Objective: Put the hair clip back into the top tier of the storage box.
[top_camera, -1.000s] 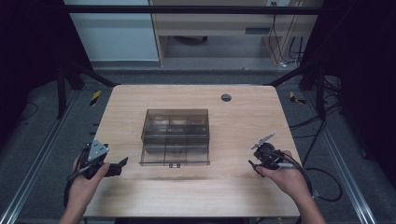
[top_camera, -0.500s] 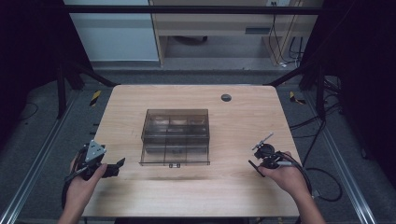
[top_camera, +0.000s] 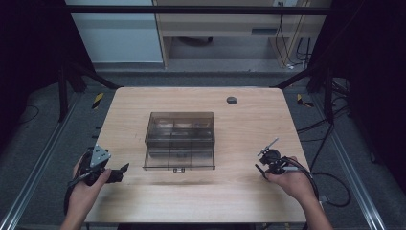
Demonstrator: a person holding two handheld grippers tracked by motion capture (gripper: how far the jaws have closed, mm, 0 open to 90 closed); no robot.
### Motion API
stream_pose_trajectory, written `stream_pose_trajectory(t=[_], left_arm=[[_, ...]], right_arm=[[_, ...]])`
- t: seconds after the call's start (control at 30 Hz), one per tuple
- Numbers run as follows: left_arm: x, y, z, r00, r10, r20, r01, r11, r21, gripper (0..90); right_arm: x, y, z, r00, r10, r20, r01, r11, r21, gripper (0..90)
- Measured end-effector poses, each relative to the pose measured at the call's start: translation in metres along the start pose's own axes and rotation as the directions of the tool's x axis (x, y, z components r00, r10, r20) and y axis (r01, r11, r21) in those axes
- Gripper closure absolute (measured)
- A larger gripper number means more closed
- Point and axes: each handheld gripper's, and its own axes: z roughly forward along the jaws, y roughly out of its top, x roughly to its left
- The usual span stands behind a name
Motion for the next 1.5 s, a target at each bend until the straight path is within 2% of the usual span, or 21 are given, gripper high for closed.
stream_pose_trajectory(t=[0.2,0.4,0.5,0.6,0.67,0.87,0.93,1.0,1.03,1.2,1.37,1.5], left_arm=[[-0.001,0.000,0.000,0.9999,0.013,-0.003,-0.013,0.9999,0.006,8.6],[-0.001,-0.001,0.001,0.9998,0.015,-0.010,-0.015,0.9998,0.012,8.6],[-0.002,-0.001,0.001,0.9997,0.020,-0.015,-0.020,0.9997,0.013,8.1],[-0.002,-0.001,0.001,0.9997,0.022,-0.015,-0.021,0.9997,0.015,7.9],[-0.002,-0.001,0.002,0.9996,0.025,-0.017,-0.024,0.9995,0.018,7.8],[-0.002,-0.002,0.001,0.9994,0.024,-0.023,-0.024,0.9996,0.017,7.6],[-0.001,-0.002,0.002,0.9993,0.024,-0.027,-0.023,0.9995,0.022,7.5],[-0.001,-0.002,0.002,0.9993,0.024,-0.028,-0.023,0.9995,0.023,7.3],[-0.001,-0.002,0.002,0.9993,0.024,-0.028,-0.023,0.9994,0.024,7.2],[-0.001,-0.003,0.002,0.9993,0.021,-0.032,-0.020,0.9995,0.023,7.0],[0.000,-0.003,0.002,0.9992,0.017,-0.035,-0.016,0.9995,0.026,7.0],[0.000,-0.003,0.002,0.9992,0.015,-0.036,-0.015,0.9996,0.025,7.0]], right_arm=[[0.004,0.002,-0.007,0.9999,-0.017,0.001,0.017,1.000,-0.026,81.0],[0.013,0.011,-0.023,0.9991,-0.042,0.005,0.042,0.997,-0.066,81.0],[0.024,0.022,-0.038,0.9957,-0.092,0.012,0.093,0.990,-0.106,81.0],[0.031,0.029,-0.046,0.9936,-0.112,0.016,0.113,0.986,-0.123,81.0],[0.041,0.039,-0.057,0.9890,-0.146,0.020,0.148,0.978,-0.147,81.0],[0.056,0.054,-0.072,0.9819,-0.187,0.030,0.189,0.966,-0.175,81.0],[0.065,0.063,-0.080,0.9760,-0.214,0.041,0.218,0.958,-0.188,81.0],[0.067,0.065,-0.083,0.9748,-0.219,0.042,0.223,0.955,-0.193,81.0],[0.072,0.071,-0.088,0.9718,-0.231,0.047,0.236,0.951,-0.201,81.0],[0.081,0.084,-0.095,0.9665,-0.252,0.051,0.257,0.943,-0.211,81.0],[0.095,0.102,-0.101,0.9564,-0.287,0.056,0.292,0.930,-0.222,81.0],[0.103,0.110,-0.102,0.9546,-0.293,0.054,0.298,0.929,-0.221,81.0]])
